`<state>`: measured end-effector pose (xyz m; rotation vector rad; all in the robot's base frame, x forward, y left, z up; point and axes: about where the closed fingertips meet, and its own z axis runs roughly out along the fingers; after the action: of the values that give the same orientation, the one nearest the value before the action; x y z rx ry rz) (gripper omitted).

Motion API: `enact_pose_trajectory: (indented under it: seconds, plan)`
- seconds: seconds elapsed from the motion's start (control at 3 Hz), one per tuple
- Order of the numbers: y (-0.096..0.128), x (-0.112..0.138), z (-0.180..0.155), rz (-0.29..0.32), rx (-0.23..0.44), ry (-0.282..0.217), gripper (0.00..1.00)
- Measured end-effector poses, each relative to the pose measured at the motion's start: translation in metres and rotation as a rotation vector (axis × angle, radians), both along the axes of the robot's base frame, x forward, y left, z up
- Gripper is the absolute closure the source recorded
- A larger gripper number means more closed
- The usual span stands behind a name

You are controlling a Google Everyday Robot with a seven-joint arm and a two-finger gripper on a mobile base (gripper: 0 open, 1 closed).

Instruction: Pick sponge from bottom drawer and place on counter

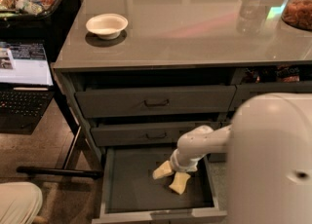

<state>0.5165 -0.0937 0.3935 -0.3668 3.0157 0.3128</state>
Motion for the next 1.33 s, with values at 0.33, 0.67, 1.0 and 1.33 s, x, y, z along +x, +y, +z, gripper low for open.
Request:
enact_pose_trajectory:
  seconds: [0.33,0.67,1.0,1.33]
  plan:
    - [0.026,0.001,-0.059,-0.077,0.033,0.0,0.0]
    - [0.04,0.01,-0.061,-0.129,0.083,-0.027,0.0]
    - [0.04,0.01,-0.061,-0.129,0.083,-0.027,0.0]
    - [0.045,0.016,-0.08,-0.108,0.056,-0.008,0.0]
